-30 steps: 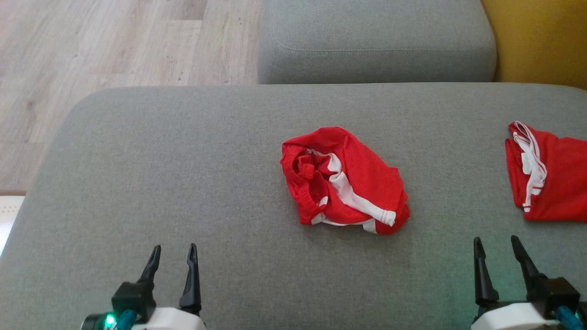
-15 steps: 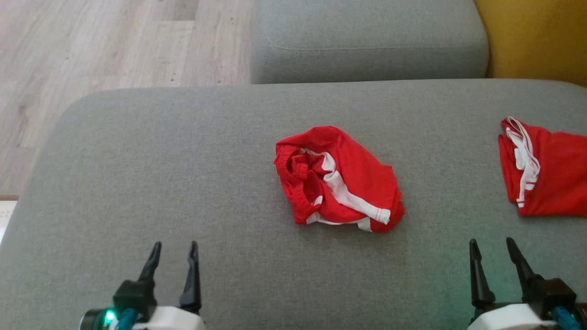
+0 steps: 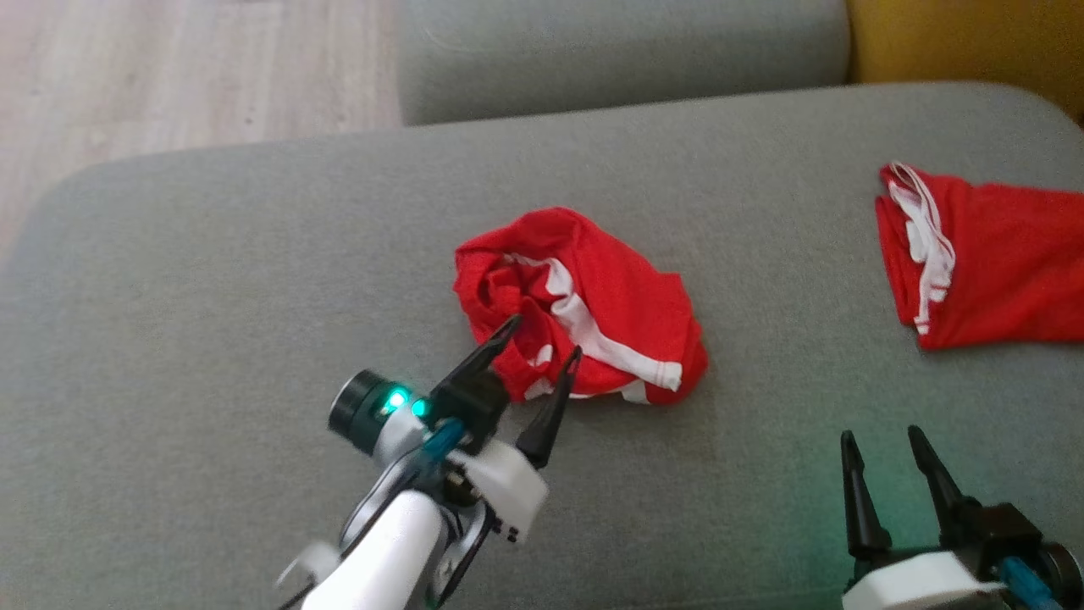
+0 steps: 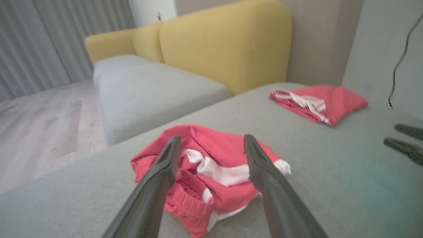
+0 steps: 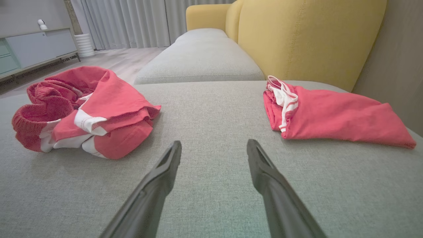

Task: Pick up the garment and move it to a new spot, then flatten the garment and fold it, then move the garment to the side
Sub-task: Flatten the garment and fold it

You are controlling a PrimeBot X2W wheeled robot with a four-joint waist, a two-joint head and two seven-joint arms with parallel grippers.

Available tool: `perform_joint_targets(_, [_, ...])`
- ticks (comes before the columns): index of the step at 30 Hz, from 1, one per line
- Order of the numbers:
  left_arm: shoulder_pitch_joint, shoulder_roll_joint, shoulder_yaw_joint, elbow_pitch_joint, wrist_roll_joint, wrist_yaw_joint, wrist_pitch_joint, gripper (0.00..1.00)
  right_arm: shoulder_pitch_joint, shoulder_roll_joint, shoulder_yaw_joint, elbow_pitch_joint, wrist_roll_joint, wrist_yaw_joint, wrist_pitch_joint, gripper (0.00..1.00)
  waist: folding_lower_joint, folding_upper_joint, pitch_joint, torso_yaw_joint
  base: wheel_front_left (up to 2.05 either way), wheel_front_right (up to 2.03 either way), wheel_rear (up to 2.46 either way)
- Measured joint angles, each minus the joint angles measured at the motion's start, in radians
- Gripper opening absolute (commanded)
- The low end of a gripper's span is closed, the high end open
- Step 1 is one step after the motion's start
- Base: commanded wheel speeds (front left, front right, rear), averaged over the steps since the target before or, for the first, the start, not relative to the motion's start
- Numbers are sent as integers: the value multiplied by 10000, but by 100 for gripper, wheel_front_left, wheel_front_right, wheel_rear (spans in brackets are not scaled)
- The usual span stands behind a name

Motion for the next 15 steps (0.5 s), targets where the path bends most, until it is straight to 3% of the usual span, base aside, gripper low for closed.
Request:
perform_joint_targets(7, [-1278, -27, -1106, 1923, -167, 23, 1168, 100, -391, -2, 40, -35, 69, 0, 0, 100, 0, 0, 457, -549, 0, 0, 0])
perform_joint_targets(12, [-2045, -40, -1289, 3175, -198, 198, 1739, 100, -394, -2, 36, -15, 157, 0, 0, 100, 0, 0, 618, -677, 0, 0, 0])
perform_joint_targets(15, [-2452, -48, -1271, 3843, -265, 326, 1979, 91, -435, -2, 46, 0, 159, 0, 0, 100, 0, 0, 651, -686, 0, 0, 0])
